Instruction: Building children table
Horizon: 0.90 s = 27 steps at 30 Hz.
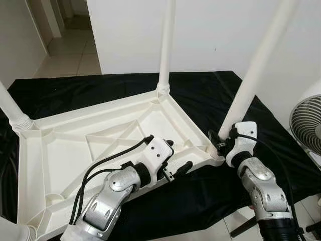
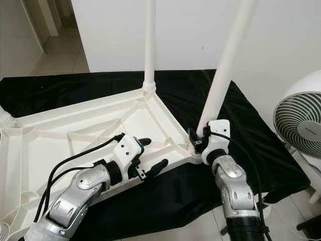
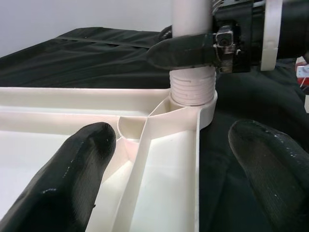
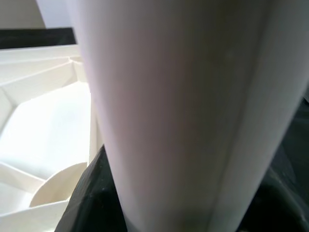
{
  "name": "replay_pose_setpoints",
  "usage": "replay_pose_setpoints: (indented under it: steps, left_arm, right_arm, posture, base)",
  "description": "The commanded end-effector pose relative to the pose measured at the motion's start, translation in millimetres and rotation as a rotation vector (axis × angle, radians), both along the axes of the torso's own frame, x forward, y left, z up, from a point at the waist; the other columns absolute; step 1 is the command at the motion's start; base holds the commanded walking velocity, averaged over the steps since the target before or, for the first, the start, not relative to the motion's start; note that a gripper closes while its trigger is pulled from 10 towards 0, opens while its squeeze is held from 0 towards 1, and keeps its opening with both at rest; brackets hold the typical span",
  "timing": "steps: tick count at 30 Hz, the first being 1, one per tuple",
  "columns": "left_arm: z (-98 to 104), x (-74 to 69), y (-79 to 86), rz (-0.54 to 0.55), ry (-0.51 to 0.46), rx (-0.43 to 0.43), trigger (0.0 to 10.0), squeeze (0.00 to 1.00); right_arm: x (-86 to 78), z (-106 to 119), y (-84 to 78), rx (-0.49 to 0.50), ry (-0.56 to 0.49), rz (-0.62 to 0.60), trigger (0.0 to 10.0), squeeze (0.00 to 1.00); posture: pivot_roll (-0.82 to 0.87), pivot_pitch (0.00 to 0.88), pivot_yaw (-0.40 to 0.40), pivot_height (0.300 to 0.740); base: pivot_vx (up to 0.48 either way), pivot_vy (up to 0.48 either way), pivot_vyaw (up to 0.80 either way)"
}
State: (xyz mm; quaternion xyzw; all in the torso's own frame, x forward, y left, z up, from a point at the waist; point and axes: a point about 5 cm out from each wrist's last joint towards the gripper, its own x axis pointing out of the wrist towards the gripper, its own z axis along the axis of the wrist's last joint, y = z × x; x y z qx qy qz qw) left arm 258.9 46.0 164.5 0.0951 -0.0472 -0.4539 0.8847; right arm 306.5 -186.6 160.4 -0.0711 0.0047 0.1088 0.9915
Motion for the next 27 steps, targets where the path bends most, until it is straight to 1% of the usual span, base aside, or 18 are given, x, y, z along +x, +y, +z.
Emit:
replay_pose_setpoints:
  steps: [1,10,12,14,18,19,20,21,22,23,27]
  left_arm:
    - [2.4,2.5,1.9,0.035,-0.01,0.007,10.0,0.0]
    - [3.6,2.5,3.1,0.04,-0.014,0.003,10.0,0.0]
    - [3.9,2.1,3.3,0.041,-0.015,0.002,10.0,0.0]
    - [3.9,2.2,3.2,0.041,-0.015,0.002,10.0,0.0]
    - [4.3,2.0,3.1,0.039,-0.015,0.001,10.0,0.0]
    - [4.2,2.3,3.2,0.038,-0.016,0.002,10.0,0.0]
    - [4.2,2.3,3.2,0.038,-0.016,0.002,10.0,0.0]
    - [4.2,2.4,3.2,0.037,-0.016,0.003,10.0,0.0]
    - [4.2,2.4,3.2,0.037,-0.016,0.003,10.0,0.0]
    - [4.3,2.6,3.1,0.036,-0.017,0.004,10.0,0.0]
    - [5.1,2.5,2.6,0.034,-0.02,0.003,10.0,0.0]
  right_arm:
    - [-3.2,-29.6,-2.1,-0.031,0.156,-0.009,10.0,0.0]
    - [-3.0,-32.4,-0.4,-0.036,0.183,0.003,10.0,0.0]
    - [-4.2,-37.3,-1.0,-0.037,0.21,0.005,10.0,0.0]
    - [-4.3,-38.1,-0.9,-0.033,0.214,0.007,10.0,0.0]
    - [-4.5,-37.1,-0.9,-0.072,0.202,0.016,10.0,0.0]
    - [-5.4,-37.5,-0.7,-0.131,0.192,0.029,10.0,0.0]
    - [-5.4,-37.5,-0.7,-0.131,0.192,0.029,10.0,0.0]
    - [-6.6,-38.5,-0.4,-0.171,0.187,0.042,10.0,0.0]
    - [-6.6,-38.5,-0.4,-0.171,0.187,0.042,10.0,0.0]
    - [-7.7,-39.5,-0.2,-0.199,0.182,0.051,10.0,0.0]
    - [-11.0,-42.2,-1.9,-0.213,0.186,0.049,10.0,0.0]
  posture:
    - [0.03,0.068,0.006,0.74]
    - [0.03,0.064,0.004,0.74]
    - [0.03,0.059,0.006,0.74]
    - [0.03,0.059,0.006,0.74]
    - [0.02,0.059,0.006,0.74]
    - [0.02,0.056,0.008,0.74]
    - [0.02,0.056,0.008,0.74]
    - [0.02,0.056,0.008,0.74]
    - [0.02,0.056,0.008,0.74]
    - [0.02,0.054,0.007,0.74]
    - [0.02,0.052,0.01,0.74]
  base:
    - [0.0,0.0,0.0]
    - [0.0,0.0,0.0]
    - [0.0,0.0,0.0]
    - [0.0,0.0,0.0]
    - [0.0,0.0,0.0]
    - [0.0,0.0,0.0]
    - [0.0,0.0,0.0]
    - [0.0,0.0,0.0]
    - [0.0,0.0,0.0]
    - [0.0,0.0,0.0]
    - [0.0,0.0,0.0]
